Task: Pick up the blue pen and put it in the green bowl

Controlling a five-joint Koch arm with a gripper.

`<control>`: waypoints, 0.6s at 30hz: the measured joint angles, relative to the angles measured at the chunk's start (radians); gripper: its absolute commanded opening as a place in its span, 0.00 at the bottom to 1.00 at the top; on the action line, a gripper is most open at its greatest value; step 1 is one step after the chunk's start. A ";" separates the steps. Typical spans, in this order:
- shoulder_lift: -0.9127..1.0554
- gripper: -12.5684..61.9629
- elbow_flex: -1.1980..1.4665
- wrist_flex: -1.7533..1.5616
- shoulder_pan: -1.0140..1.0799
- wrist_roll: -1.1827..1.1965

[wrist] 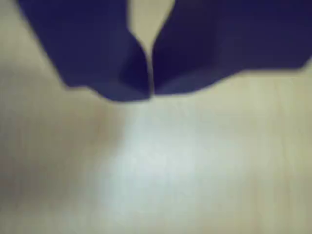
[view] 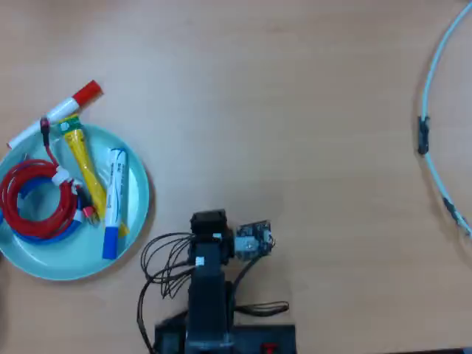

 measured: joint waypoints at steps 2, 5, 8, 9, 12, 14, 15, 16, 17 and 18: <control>0.000 0.07 0.046 -0.037 0.026 0.000; 0.000 0.07 0.121 -0.120 0.078 0.000; 0.000 0.07 0.242 -0.305 0.114 0.002; 0.000 0.07 0.285 -0.385 0.124 0.003; 0.000 0.07 0.420 -0.637 0.130 0.003; 0.000 0.07 0.485 -0.761 0.133 0.005; 0.000 0.07 0.509 -0.802 0.135 0.005; 0.000 0.07 0.522 -0.819 0.138 0.005; 0.000 0.07 0.529 -0.824 0.147 0.006; 0.000 0.07 0.529 -0.824 0.155 0.006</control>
